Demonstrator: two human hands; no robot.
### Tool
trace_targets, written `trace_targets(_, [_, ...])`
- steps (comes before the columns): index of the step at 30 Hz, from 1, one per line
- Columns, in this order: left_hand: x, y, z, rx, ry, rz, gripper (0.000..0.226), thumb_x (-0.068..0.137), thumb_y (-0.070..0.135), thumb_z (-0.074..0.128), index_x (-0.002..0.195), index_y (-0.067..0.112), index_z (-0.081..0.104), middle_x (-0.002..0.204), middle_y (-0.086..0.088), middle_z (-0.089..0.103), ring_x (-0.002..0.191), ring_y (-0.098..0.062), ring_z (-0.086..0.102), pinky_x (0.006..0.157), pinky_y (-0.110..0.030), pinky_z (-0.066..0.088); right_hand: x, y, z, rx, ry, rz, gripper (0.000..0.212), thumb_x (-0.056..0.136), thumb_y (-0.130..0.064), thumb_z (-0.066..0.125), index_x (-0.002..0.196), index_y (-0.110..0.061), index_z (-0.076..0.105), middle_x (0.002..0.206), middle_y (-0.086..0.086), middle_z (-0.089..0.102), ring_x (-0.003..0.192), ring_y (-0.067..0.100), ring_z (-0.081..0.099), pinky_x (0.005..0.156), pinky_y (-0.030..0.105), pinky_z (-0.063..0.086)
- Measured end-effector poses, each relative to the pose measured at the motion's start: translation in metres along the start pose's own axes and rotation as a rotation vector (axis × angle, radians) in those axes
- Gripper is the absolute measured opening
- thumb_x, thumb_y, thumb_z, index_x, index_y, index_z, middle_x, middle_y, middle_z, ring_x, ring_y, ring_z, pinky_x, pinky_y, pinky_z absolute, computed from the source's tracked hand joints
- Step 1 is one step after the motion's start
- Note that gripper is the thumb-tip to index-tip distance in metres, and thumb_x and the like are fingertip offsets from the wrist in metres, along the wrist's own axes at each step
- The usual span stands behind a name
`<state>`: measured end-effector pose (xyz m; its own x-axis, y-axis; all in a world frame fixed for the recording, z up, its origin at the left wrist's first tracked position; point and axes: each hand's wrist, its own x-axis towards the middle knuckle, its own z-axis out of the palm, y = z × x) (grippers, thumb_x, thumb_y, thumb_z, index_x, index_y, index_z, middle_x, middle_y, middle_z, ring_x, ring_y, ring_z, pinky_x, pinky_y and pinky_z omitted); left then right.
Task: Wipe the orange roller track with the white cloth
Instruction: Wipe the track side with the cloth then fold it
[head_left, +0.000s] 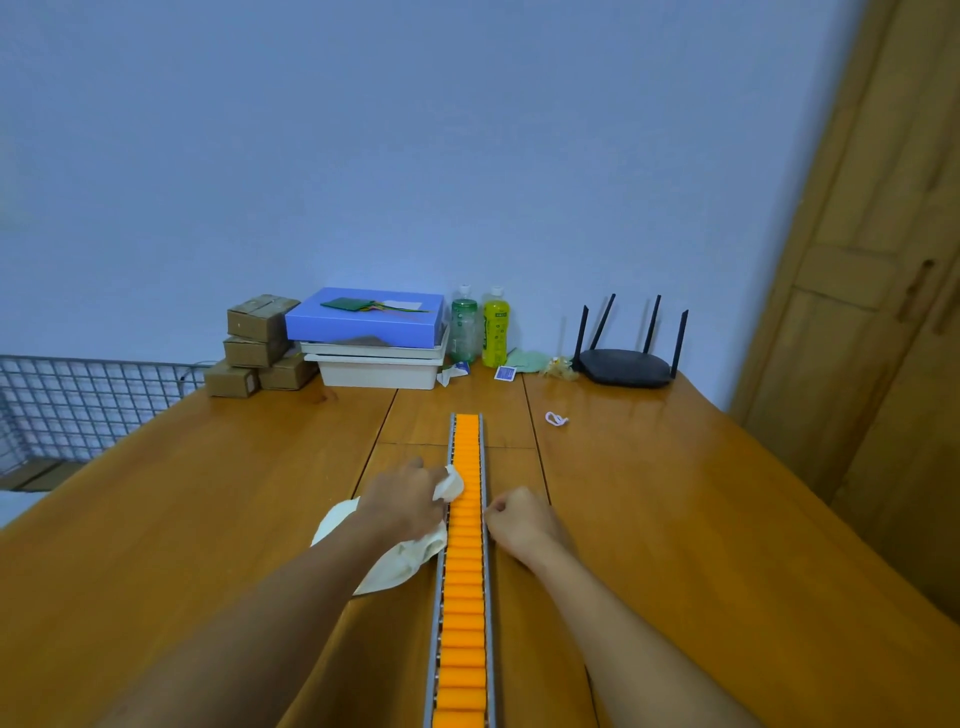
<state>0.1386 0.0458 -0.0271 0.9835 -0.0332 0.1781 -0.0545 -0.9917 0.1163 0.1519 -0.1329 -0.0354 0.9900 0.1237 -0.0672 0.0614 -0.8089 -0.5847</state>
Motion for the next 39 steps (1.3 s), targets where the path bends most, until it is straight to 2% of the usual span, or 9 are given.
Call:
trace_targets(3, [-0.015,0.003,-0.001,0.006,0.0,0.004,0.05,0.097,0.039,0.06,0.145,0.027,0.052,0.124,-0.002,0.058,0.099,-0.022,0.063,0.079,-0.031,0.057,-0.015,0.002,0.001,0.01,-0.005,-0.003,0.025,0.099,-0.03,0.055,0.085,-0.023,0.075,0.071,-0.004,0.064,0.062,0.012,0.057,0.054,0.027,0.042])
trace_targets(10, [-0.05,0.012,-0.006,0.03,0.012,0.023,0.049,0.098,0.04,0.058,0.145,0.027,0.051,0.123,-0.002,0.058,0.09,-0.017,0.056,0.074,-0.027,0.051,-0.047,0.008,0.0,0.011,-0.003,-0.021,0.026,0.098,-0.028,0.056,0.077,-0.023,0.069,0.066,-0.005,0.057,0.057,0.012,0.052,0.051,0.025,0.039])
trace_targets(12, [-0.061,0.013,-0.008,0.019,0.015,0.027,0.049,0.099,0.039,0.058,0.146,0.027,0.051,0.124,-0.003,0.058,0.095,-0.019,0.059,0.074,-0.026,0.05,-0.056,0.009,0.001,0.032,-0.005,-0.012,0.026,0.097,-0.028,0.056,0.075,-0.022,0.07,0.065,-0.003,0.059,0.057,0.014,0.053,0.053,0.027,0.04])
trace_targets(18, [-0.09,0.019,-0.009,0.017,0.026,0.042,0.051,0.099,0.039,0.058,0.147,0.026,0.049,0.13,-0.004,0.057,0.104,-0.023,0.062,0.077,-0.027,0.052,-0.087,0.012,0.003,0.06,0.012,-0.004,0.033,0.093,-0.025,0.055,0.06,-0.021,0.058,0.057,-0.002,0.048,0.052,0.018,0.044,0.053,0.029,0.034])
trace_targets(22, [-0.109,0.023,-0.012,0.02,0.026,0.056,0.05,0.099,0.039,0.058,0.146,0.025,0.05,0.13,-0.004,0.058,0.104,-0.022,0.062,0.08,-0.029,0.053,-0.102,0.015,0.005,0.065,0.016,0.009,0.031,0.089,-0.023,0.056,0.059,-0.02,0.062,0.059,0.0,0.055,0.052,0.019,0.049,0.054,0.03,0.038])
trace_targets(24, [-0.118,0.025,-0.014,0.024,0.03,0.057,0.049,0.099,0.039,0.058,0.146,0.026,0.05,0.128,-0.004,0.058,0.104,-0.022,0.062,0.076,-0.027,0.051,-0.108,0.016,0.006,0.072,0.023,0.011,0.029,0.088,-0.024,0.057,0.06,-0.019,0.065,0.061,0.0,0.059,0.053,0.019,0.052,0.055,0.03,0.04])
trace_targets(28, [-0.134,0.029,-0.015,0.054,0.037,0.061,0.047,0.098,0.039,0.058,0.143,0.026,0.053,0.126,-0.004,0.059,0.102,-0.022,0.063,0.072,-0.027,0.047,-0.124,0.018,0.006,0.085,0.012,-0.007,0.025,0.09,-0.027,0.058,0.07,-0.019,0.072,0.074,0.003,0.072,0.062,0.02,0.063,0.059,0.032,0.049])
trace_targets(32, [-0.147,0.033,-0.017,0.066,0.023,0.058,0.048,0.098,0.039,0.058,0.143,0.025,0.053,0.128,-0.005,0.057,0.102,-0.024,0.063,0.077,-0.031,0.054,-0.14,0.02,0.004,0.081,0.02,-0.016,0.024,0.09,-0.031,0.058,0.074,-0.021,0.073,0.078,0.002,0.074,0.07,0.019,0.068,0.067,0.035,0.056])
trace_targets(39, [-0.181,0.039,-0.019,0.067,0.036,0.073,0.05,0.098,0.04,0.056,0.146,0.027,0.05,0.128,-0.005,0.059,0.107,-0.025,0.063,0.08,-0.034,0.055,-0.168,0.027,0.009,0.076,0.041,-0.023,0.024,0.091,-0.029,0.061,0.072,-0.02,0.072,0.073,0.002,0.072,0.065,0.019,0.066,0.064,0.035,0.055])
